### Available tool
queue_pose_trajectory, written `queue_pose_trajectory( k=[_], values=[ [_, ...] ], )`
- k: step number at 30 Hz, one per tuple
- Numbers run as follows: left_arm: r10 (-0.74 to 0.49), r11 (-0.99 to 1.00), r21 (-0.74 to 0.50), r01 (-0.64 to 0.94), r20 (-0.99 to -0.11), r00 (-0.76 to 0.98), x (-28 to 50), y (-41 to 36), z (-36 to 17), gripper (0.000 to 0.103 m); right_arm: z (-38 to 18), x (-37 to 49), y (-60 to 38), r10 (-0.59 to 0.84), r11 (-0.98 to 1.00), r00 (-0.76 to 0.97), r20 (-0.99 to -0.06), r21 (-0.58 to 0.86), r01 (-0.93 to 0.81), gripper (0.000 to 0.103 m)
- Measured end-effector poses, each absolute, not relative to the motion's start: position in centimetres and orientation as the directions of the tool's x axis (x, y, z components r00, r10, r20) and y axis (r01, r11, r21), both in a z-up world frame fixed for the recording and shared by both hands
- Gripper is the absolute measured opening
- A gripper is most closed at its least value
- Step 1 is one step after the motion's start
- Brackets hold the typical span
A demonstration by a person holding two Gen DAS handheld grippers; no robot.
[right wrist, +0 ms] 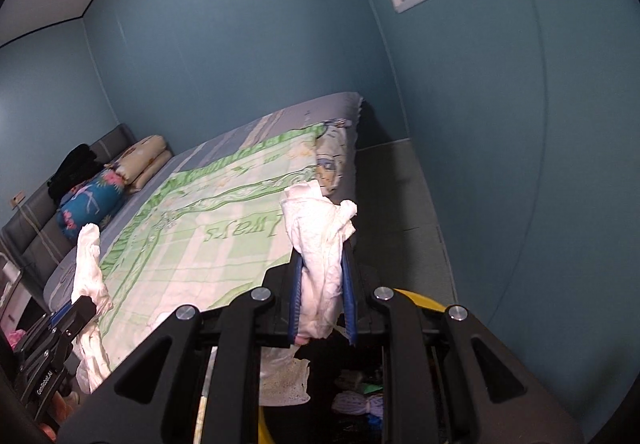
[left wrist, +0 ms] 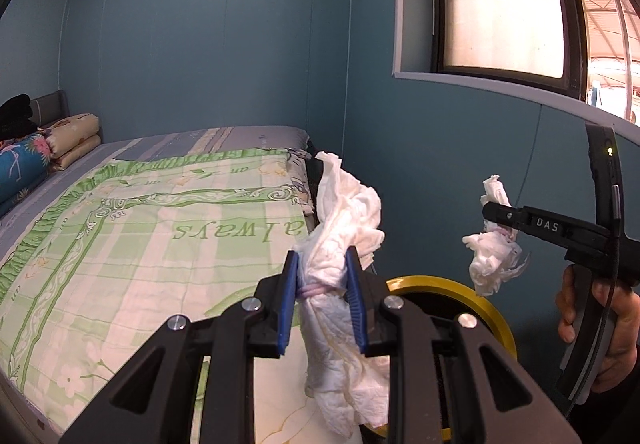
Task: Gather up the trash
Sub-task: 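Lift both white tissues and carry them over the bin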
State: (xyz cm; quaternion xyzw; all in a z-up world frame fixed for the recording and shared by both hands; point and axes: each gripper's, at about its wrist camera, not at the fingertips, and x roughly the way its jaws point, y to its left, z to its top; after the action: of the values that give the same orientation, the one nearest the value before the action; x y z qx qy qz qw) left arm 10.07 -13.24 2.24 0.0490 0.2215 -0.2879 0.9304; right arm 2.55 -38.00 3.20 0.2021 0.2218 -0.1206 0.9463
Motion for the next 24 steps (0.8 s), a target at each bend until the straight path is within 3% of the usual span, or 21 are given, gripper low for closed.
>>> queue_pose_trajectory(
  k=[10, 24],
  values=[
    [-0.534, 0.806, -0.053, 0.589, -0.493, 0.686, 10.9, -16.9, 0.3, 0.022, 1.0, 2.1, -39.9, -0.225, 0.882, 0.859, -0.461, 0.279, 0.381, 0.017],
    [-0.527, 0.789, -0.085, 0.609, -0.604, 0.598, 12.8, -20.1, -4.3, 0.023, -2.1, 3.6, -41.0, -0.239, 0.888, 0.807, -0.539, 0.216, 0.407, 0.017]
  ],
)
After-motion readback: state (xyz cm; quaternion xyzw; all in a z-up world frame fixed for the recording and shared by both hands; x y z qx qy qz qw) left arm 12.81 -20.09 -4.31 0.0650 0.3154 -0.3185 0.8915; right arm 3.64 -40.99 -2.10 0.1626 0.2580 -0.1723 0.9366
